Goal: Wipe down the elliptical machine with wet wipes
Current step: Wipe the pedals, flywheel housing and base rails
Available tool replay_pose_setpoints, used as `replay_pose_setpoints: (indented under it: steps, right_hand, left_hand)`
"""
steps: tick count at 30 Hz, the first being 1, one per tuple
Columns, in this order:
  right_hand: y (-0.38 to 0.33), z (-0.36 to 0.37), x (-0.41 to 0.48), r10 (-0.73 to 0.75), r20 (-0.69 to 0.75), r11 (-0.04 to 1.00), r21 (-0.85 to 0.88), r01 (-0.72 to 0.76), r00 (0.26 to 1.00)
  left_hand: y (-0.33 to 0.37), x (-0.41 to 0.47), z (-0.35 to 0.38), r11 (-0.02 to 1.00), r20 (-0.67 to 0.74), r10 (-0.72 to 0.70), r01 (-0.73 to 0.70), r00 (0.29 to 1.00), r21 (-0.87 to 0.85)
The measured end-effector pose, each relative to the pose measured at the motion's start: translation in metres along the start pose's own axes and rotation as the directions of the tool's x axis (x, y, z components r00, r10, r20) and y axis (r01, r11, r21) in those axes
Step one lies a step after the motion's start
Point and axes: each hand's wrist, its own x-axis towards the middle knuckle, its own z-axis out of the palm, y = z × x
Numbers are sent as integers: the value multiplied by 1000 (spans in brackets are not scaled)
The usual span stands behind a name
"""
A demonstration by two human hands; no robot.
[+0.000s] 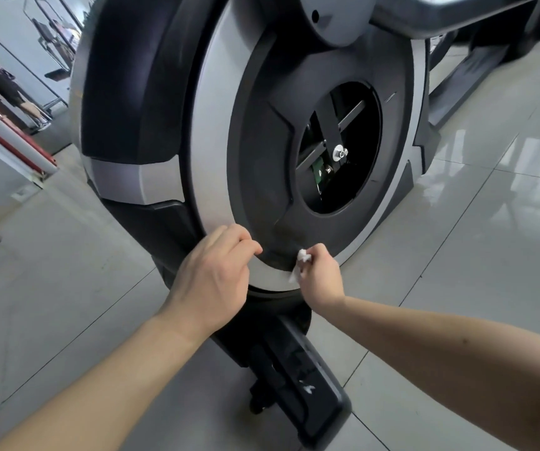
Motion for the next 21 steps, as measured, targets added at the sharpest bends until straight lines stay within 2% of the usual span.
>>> replay_pose_setpoints:
  steps: [1, 5, 7, 9, 14, 16, 19, 21]
  right_hand:
    - [-1, 1, 0, -5, -9, 1000, 17, 5, 1000]
    - [-34, 12, -19, -273, 58, 949, 179, 259, 960]
    - [-46, 13, -25, -350, 76, 923, 198, 330, 934]
    - [-40, 10, -22, -344, 78, 929, 177, 326, 936]
    - [-13, -2, -12, -138, 98, 990, -9, 139, 986]
    - [-36, -4, -13, -180, 111, 983, 59, 174, 977]
    - [-84, -9, -16, -370, 82, 919, 176, 352, 925]
    - [-100, -12, -18, -425, 71, 883, 251, 397, 902]
  left_hand:
    - [0, -2, 3, 1000, 19, -3, 3, 1000, 11]
    - [0, 1, 7, 1000, 29, 2, -2, 1000, 16]
    - [1, 4, 8, 1000, 16, 6, -6, 1000, -2]
    - [2, 5, 10, 1000, 3, -4, 4, 1000, -27]
    - [1, 4, 2, 994, -70, -36, 29, 997, -102]
    - [-2, 5, -7, 993, -119, -29, 16, 993, -115]
    - [-9, 6, -17, 992, -173, -20, -2, 985, -126]
    - [-11, 5, -18, 992, -186, -19, -5, 982, -128]
